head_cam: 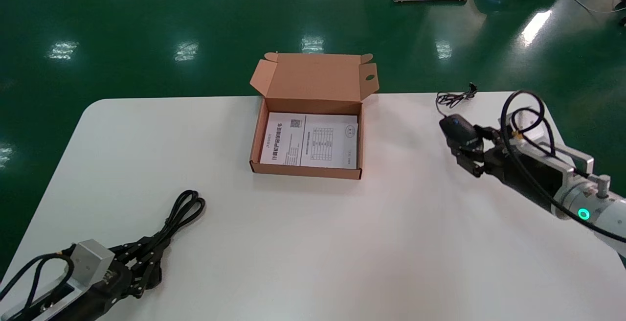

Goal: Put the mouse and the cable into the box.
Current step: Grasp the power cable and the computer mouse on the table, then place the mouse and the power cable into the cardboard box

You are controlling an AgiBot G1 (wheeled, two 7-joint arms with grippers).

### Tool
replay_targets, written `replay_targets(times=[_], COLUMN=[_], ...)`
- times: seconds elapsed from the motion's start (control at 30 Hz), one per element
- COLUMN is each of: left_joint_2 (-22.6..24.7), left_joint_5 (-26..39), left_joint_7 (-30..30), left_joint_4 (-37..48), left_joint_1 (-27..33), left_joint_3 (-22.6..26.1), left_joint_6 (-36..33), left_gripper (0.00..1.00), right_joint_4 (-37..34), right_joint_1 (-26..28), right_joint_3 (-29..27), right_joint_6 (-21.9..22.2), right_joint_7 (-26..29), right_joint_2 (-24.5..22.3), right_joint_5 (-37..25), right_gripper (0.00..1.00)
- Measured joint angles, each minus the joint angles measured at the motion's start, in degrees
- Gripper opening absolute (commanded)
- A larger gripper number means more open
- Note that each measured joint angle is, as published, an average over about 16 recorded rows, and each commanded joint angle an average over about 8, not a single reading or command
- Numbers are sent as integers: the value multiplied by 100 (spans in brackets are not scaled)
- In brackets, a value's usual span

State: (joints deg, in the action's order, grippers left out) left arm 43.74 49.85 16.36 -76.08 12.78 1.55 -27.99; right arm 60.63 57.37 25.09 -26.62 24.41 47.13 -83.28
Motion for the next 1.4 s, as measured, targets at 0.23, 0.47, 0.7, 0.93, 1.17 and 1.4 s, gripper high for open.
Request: replay_targets(times=[0.23, 0.47, 0.7, 0.93, 1.17, 1.4], left_joint_2=[86, 185, 298, 434, 532, 550], left_joint_5=[-92, -169, -184, -152, -109, -67], left_joint_7=[198, 445, 659, 835, 952, 1019], left_joint_4=[-28, -63, -81, -83, -77, -81], left_joint_1=[315, 668, 945, 1155, 1320, 1402], left_joint_3=[-192, -378, -466, -485, -465, -439], left_joint_6=[-81, -190, -260, -260, -258, -289], left_gripper=[0, 0, 0, 0, 0, 0], right_joint_4=[85, 291, 766, 1326, 1653, 1625], right_joint_1=[464, 988, 1407, 1649, 1625, 1451], right_joint_3=[-44, -17, 117, 375, 678, 934], right_joint_6=[219, 249, 22, -496, -1069, -1293], right_joint_7=[154, 324, 666, 1177, 1487, 1390], right_joint_2=[137, 338, 451, 400, 379, 632], right_joint_5=[-127, -234, -348, -490, -528, -535], right_gripper=[0, 0, 0, 0, 0, 0])
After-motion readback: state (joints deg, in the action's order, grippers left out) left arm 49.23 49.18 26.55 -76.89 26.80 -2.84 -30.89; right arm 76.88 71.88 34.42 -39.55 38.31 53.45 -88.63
